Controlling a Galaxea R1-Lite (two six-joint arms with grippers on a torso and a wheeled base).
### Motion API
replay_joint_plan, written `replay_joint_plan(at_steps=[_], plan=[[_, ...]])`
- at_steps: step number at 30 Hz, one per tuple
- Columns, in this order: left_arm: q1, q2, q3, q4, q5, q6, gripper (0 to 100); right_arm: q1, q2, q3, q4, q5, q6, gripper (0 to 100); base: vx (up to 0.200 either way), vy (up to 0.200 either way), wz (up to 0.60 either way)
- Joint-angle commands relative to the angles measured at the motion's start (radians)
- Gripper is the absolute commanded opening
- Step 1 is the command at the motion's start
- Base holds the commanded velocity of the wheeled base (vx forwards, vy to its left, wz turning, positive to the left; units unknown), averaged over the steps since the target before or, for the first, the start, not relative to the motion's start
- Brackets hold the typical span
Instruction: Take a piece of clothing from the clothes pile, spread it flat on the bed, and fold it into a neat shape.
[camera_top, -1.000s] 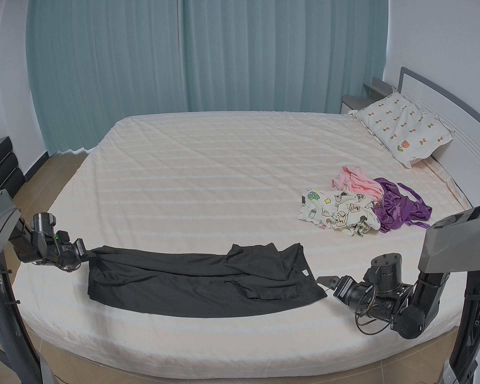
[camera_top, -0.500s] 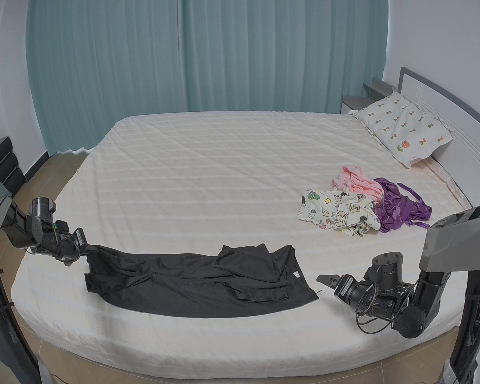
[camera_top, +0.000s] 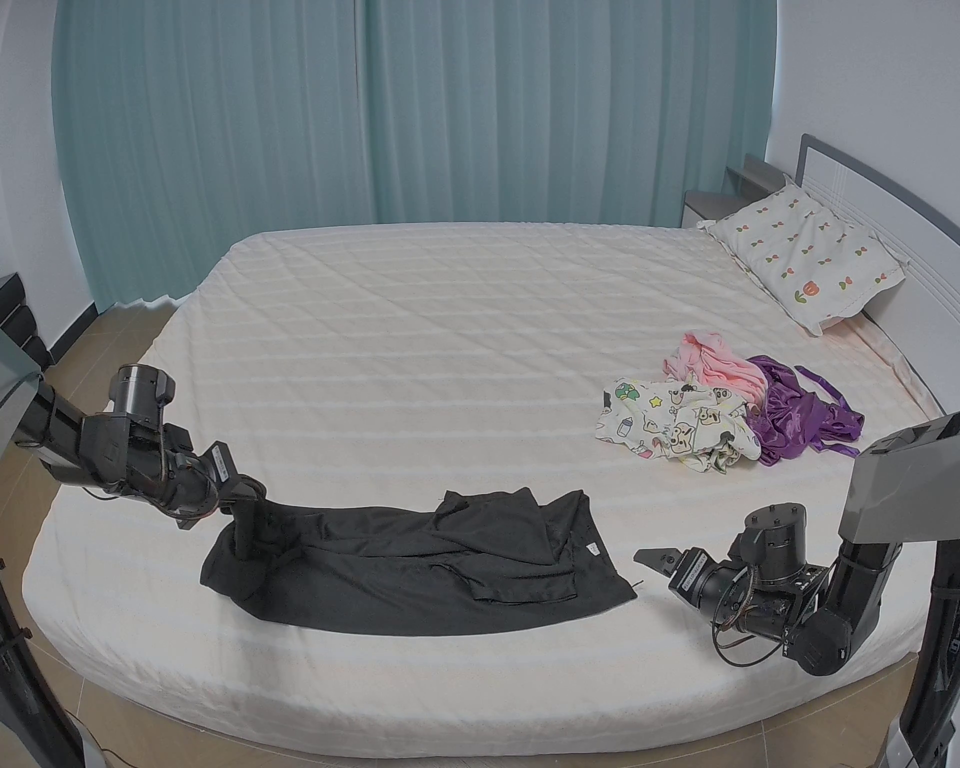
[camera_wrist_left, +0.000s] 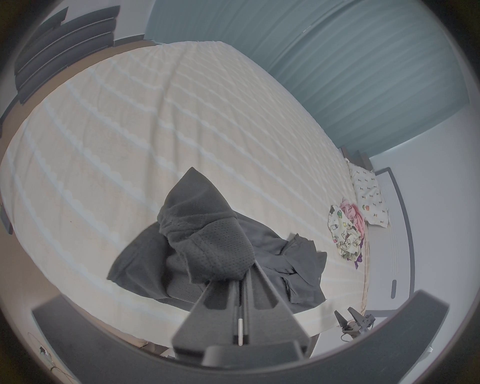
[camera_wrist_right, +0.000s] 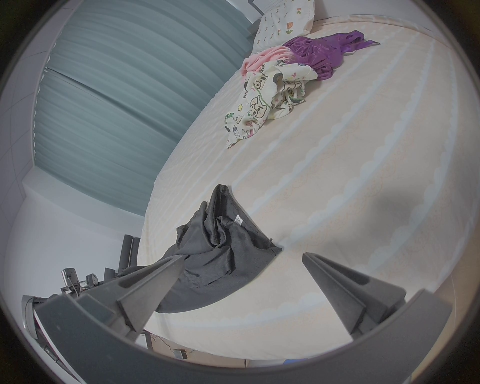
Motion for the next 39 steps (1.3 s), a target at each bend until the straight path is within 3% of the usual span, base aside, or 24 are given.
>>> replay_joint_plan(at_steps=[1,19,24,39], plan=[[-0.086,-0.022,0.011,0.000,0.050,-0.031,0,0.000,0.000,0.000,-0.001,0.001,0.000,100,0.000,-0.200,0.00],[-0.305,0.001,-0.010,-0.002,0.139,-0.141,0,0.000,0.000,-0.002,-0.001,0.001,0.000,100,0.000,-0.200,0.00],[-0.351,0.061,-0.099,0.001,0.146,-0.226,0,0.000,0.001,-0.002,-0.001,0.001,-0.002,100,0.000,-0.200,0.00],[-0.460,0.222,-0.259,0.021,0.205,-0.293,0,0.001,0.006,-0.005,-0.001,0.001,-0.002,100,0.000,-0.200,0.00]])
